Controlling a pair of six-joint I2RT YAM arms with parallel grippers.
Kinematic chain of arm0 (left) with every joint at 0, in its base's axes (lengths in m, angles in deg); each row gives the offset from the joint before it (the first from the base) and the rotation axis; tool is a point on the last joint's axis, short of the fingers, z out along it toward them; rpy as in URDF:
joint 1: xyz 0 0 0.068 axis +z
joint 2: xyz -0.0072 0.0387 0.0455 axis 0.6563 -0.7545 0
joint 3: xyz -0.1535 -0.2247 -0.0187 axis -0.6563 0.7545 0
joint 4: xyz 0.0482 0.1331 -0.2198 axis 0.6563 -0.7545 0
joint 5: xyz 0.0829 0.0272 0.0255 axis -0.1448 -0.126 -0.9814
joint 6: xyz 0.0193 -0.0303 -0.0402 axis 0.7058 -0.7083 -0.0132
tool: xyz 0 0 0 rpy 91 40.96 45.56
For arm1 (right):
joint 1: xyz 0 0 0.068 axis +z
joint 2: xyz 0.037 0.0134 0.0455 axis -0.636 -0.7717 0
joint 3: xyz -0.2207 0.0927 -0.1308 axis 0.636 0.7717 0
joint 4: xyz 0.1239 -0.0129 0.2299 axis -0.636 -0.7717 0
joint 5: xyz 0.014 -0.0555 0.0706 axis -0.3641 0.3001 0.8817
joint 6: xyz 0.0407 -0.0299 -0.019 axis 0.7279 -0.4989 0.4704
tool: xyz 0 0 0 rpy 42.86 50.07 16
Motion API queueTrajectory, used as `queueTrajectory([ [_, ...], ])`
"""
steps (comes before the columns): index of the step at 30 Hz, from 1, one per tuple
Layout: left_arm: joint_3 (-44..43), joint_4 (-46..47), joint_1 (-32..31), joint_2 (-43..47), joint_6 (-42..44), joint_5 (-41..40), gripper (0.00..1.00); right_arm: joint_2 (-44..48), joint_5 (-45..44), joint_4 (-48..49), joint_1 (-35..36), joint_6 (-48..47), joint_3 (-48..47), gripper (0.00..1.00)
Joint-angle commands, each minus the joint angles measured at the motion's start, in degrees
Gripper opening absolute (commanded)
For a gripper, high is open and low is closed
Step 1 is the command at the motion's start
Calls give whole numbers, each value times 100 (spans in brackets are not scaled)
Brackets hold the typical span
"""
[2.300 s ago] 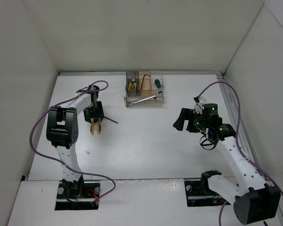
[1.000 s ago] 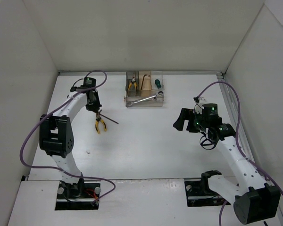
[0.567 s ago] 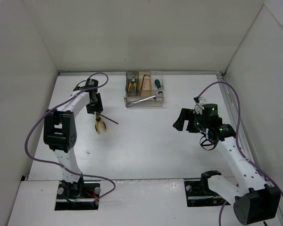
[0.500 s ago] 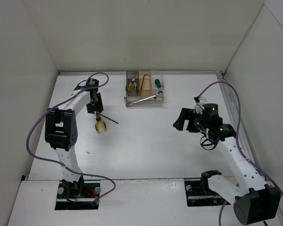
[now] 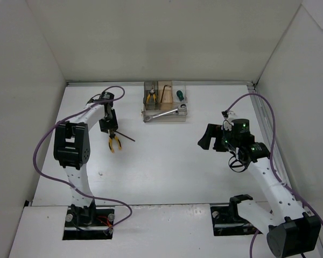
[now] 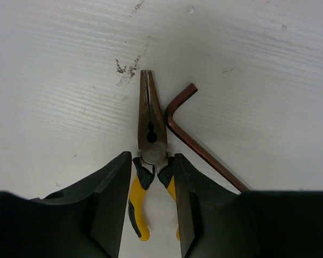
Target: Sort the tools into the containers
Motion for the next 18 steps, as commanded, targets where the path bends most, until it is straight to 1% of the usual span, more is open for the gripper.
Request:
queueTrajectory([
  [1, -209, -32, -27, 9, -61, -46, 33, -32, 38, 227, 12, 45, -84, 83],
  [9, -270, -76, 25, -228, -140, -107, 30, -32, 3, 227, 12, 45, -66, 83],
  [12, -349, -119, 25, -281, -123, -81, 23, -50, -15, 227, 12, 63, -58, 83],
  [13, -393, -163, 25, -316, -114, -81, 15, -58, -15, 227, 21, 54, -57, 83],
  [15, -420, -216, 25, -325, -87, -81, 3, -58, -15, 227, 12, 63, -75, 83],
  [16, -394, -208, 25, -290, -79, -81, 0, -67, -24, 227, 12, 72, -75, 83],
  [18, -315, -173, 25, -133, -52, -99, 0, -76, -24, 227, 21, 63, -110, 83],
])
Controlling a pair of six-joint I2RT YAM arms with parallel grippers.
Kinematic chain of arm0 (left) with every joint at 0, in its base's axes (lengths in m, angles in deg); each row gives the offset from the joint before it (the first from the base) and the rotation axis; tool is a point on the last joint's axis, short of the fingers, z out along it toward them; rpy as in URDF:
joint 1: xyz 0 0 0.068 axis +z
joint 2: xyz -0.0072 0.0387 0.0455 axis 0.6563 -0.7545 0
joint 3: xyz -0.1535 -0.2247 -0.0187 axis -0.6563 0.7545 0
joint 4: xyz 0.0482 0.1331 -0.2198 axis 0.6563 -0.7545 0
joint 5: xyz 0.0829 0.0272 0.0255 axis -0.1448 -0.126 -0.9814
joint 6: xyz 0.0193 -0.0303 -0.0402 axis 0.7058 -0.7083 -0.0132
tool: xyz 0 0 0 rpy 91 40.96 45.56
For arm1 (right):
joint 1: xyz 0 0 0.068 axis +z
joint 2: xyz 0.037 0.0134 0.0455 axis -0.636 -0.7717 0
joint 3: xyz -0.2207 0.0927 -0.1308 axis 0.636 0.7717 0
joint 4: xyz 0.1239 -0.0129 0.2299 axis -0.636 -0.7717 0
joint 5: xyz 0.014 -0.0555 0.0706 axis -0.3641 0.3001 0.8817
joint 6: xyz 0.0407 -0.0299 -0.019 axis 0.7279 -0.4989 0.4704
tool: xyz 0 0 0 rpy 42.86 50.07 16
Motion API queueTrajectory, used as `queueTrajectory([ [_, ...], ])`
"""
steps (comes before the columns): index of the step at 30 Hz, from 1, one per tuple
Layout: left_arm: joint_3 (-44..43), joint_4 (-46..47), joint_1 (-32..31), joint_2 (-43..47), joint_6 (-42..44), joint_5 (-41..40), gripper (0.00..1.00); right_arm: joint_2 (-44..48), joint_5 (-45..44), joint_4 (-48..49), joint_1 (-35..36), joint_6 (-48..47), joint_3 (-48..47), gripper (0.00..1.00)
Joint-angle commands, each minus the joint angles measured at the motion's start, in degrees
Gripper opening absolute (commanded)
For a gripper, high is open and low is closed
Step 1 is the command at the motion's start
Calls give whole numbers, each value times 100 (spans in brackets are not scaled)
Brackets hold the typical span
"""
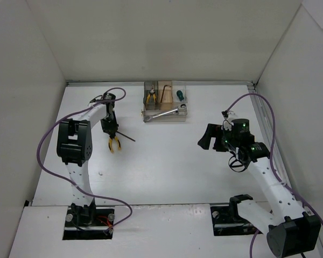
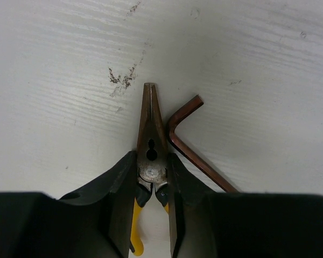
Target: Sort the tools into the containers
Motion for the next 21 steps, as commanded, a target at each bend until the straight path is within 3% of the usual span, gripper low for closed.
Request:
queueTrajectory([
  [1, -105, -68, 23, 331, 33, -103, 0, -67, -22, 227, 12, 37, -110, 83],
  [15, -693, 415, 76, 1992, 156, -77, 0, -6, -4, 227, 3, 63, -119, 83],
  [21, -808, 1662, -46, 2257, 200, 308, 0, 135, 40, 192, 12, 81, -75, 83],
])
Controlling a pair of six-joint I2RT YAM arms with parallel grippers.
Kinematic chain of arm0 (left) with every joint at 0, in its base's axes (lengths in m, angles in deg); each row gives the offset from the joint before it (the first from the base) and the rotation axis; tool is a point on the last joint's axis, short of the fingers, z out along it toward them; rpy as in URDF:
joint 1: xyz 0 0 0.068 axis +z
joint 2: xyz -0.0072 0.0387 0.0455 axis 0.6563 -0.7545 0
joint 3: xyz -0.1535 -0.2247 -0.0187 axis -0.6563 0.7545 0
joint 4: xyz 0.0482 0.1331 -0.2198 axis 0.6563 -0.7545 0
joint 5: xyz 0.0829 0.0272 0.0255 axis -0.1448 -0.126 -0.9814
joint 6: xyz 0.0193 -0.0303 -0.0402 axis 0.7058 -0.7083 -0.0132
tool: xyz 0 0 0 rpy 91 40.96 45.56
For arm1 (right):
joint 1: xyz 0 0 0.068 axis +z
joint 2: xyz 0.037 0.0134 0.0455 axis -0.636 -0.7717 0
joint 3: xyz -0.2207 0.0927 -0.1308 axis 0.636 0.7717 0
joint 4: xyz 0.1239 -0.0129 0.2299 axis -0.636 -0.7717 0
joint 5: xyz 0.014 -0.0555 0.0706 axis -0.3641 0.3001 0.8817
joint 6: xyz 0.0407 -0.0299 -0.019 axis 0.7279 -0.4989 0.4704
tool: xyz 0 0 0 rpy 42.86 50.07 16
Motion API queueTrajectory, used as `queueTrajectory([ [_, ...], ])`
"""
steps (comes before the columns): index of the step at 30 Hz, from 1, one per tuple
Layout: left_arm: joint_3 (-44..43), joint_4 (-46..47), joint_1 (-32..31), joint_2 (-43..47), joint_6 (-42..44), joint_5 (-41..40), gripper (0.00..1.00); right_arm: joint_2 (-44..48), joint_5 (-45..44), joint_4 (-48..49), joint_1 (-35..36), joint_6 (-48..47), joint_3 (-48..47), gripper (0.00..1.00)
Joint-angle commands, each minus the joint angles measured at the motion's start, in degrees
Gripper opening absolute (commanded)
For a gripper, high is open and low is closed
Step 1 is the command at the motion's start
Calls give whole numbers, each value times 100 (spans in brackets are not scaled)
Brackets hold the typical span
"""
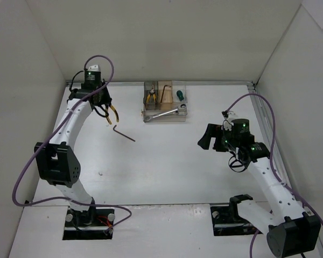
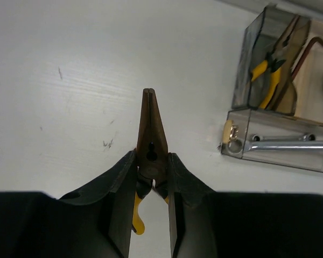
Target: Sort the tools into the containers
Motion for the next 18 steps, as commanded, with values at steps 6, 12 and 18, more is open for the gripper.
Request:
queueTrajectory([
  [6, -766, 2357, -385, -247, 755, 534, 0, 236, 73, 71, 12, 50, -93, 83],
  [12, -1794, 3059, -693, -1100, 977, 595, 0, 341, 11, -113, -5, -90, -119, 83],
  [18, -2006, 3876, -912, -1672, 985, 526, 0, 403, 29, -149, 12, -249, -66, 83],
])
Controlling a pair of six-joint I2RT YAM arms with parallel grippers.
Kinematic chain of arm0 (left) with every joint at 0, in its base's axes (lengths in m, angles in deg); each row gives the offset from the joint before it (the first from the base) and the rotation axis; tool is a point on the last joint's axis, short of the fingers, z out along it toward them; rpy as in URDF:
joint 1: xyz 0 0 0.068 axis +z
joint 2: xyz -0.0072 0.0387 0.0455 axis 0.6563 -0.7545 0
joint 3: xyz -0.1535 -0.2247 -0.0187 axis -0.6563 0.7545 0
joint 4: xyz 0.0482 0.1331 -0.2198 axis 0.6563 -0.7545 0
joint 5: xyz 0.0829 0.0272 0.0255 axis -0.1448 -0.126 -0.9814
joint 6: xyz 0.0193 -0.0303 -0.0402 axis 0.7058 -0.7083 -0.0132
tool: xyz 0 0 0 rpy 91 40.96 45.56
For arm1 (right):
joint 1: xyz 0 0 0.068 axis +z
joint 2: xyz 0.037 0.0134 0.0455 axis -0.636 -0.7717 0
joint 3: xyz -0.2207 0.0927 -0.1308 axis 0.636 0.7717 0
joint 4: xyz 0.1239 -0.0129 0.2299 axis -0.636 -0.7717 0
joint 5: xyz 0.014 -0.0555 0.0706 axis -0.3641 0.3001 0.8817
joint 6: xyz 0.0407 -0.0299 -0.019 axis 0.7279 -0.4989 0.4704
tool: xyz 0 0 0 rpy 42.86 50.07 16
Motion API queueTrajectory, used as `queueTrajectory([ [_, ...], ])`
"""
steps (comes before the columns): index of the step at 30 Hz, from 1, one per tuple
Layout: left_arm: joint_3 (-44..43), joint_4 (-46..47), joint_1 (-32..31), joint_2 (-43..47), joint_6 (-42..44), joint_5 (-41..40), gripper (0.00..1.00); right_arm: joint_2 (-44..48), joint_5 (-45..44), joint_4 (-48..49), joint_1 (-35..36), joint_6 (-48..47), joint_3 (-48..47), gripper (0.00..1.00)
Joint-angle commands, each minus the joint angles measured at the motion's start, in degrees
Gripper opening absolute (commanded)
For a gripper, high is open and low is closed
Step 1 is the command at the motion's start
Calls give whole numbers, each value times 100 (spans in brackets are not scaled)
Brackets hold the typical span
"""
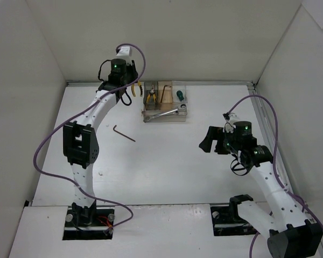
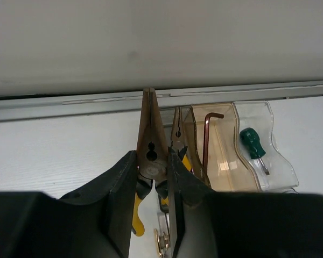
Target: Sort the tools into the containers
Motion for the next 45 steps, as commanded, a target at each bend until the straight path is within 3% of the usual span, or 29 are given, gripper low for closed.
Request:
queueTrajectory([
  [1, -384, 1301, -80, 5, 148, -6, 0, 93, 38, 151, -21, -157, -66, 83],
  [13, -569, 1987, -388, -726, 51, -304, 0, 101, 161, 115, 5, -175, 30, 83],
  [21, -560, 2242, -546, -673, 200, -682, 0, 40, 108, 107, 5, -183, 57, 84],
  [45, -964, 1522, -546, -1473, 60, -621, 0, -92, 81, 115, -12, -219, 74, 84],
])
